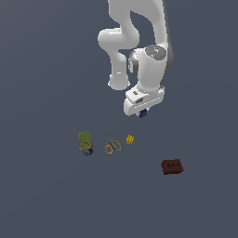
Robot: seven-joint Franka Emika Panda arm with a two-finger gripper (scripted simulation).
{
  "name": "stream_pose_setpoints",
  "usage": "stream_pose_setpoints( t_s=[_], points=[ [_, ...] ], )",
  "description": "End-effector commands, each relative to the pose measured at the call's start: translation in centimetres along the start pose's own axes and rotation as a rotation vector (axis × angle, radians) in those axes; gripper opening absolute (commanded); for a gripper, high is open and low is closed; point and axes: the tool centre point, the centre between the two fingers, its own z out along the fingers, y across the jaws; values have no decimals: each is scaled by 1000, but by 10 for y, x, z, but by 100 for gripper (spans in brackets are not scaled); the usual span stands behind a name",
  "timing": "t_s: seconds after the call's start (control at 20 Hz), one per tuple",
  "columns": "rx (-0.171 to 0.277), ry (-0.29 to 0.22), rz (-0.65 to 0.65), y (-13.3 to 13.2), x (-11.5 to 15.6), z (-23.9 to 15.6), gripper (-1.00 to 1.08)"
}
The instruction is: Pick up a designated object from a clutter of objects.
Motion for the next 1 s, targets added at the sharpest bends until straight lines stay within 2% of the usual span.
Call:
stream_pose_setpoints(
  t_s=[0.0,0.95],
  points=[
    [0,0,0,-7,1,-23,-100],
    [1,0,-1,-59,18,-200,-100]
  ],
)
